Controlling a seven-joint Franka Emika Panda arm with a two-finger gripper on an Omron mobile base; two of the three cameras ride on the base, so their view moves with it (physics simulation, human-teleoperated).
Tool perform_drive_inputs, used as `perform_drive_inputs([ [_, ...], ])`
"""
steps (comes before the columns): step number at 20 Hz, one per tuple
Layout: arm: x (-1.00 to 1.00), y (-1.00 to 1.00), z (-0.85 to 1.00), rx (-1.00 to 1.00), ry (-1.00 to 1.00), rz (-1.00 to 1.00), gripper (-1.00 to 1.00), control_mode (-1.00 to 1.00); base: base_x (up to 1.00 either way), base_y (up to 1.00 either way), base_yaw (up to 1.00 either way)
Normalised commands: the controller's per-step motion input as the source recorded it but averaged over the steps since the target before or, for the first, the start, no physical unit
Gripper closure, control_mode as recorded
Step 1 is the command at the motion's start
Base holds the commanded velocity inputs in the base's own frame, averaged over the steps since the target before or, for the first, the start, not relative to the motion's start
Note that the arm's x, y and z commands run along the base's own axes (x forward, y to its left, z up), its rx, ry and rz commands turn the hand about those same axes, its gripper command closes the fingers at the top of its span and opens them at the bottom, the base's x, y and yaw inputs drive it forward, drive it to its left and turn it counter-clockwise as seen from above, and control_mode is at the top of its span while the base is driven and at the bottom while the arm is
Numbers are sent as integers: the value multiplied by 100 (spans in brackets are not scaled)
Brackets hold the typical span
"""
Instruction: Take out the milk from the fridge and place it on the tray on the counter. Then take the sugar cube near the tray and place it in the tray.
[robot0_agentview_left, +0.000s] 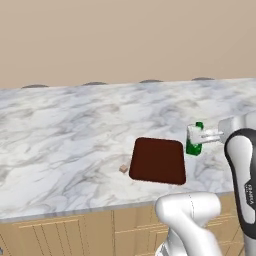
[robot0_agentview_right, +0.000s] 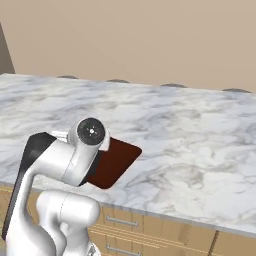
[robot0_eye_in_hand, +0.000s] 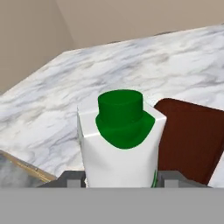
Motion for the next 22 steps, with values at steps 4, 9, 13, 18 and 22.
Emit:
perform_drive_inputs([
  [4,55,-21,-40,0,-9,31,100,-100,0,0,0],
  [9,35,-1,-37,-2,-3,27,100,-100,0,0,0],
  [13,57,-8,-46,-2,0,26,100,-100,0,0,0],
  [18,53,-12,-32,0,0,15,100,-100,0,0,0],
  [22,43,-4,-24,0,-5,3,100,-100,0,0,0],
])
